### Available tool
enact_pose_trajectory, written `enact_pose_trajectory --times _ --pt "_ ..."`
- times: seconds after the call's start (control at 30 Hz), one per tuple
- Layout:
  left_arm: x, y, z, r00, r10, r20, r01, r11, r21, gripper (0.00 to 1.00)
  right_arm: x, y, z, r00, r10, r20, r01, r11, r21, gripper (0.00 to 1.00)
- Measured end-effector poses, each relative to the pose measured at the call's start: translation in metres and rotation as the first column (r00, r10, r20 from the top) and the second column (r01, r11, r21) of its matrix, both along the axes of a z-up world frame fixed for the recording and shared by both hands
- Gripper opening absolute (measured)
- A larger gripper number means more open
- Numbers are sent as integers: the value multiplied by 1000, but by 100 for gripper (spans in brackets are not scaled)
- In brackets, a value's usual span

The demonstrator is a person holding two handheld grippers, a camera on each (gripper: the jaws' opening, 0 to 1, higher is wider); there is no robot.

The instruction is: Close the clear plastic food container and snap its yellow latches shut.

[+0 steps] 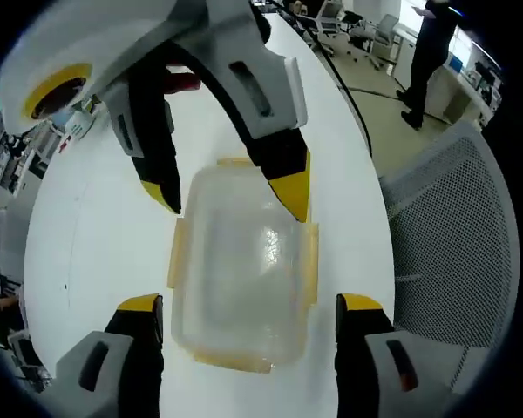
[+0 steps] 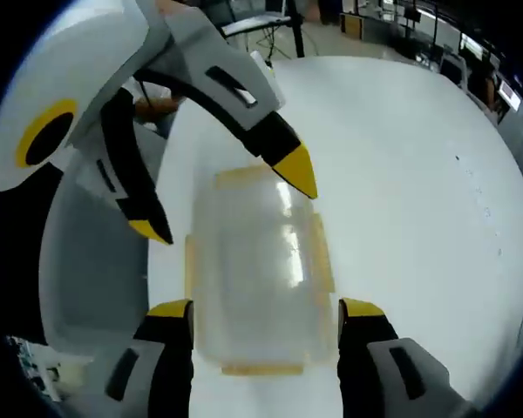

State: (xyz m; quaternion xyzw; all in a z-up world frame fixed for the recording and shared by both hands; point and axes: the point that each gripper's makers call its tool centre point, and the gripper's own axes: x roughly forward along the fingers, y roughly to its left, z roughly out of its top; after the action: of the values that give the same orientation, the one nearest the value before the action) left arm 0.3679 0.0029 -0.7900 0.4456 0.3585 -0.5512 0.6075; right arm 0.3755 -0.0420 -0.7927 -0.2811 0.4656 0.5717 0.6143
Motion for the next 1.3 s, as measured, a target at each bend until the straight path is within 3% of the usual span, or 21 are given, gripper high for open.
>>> enact_pose_trajectory --times 0.47,0.77,0.97,1.3 --pt "1 9 -14 998 -68 -11 69 997 47 90 -14 -3 -13 995 67 78 -64 997 -43 81" --pt "3 18 -25 995 -102 -5 102 991 86 90 -12 0 -18 987 84 134 -78 996 -46 81" --pt "8 19 -30 992 -120 33 117 989 89 81 -9 -2 -24 975 116 187 -102 991 -83 78" --pt "7 20 -32 994 -101 39 96 988 117 79 -8 0 -27 977 100 188 -85 993 -87 77"
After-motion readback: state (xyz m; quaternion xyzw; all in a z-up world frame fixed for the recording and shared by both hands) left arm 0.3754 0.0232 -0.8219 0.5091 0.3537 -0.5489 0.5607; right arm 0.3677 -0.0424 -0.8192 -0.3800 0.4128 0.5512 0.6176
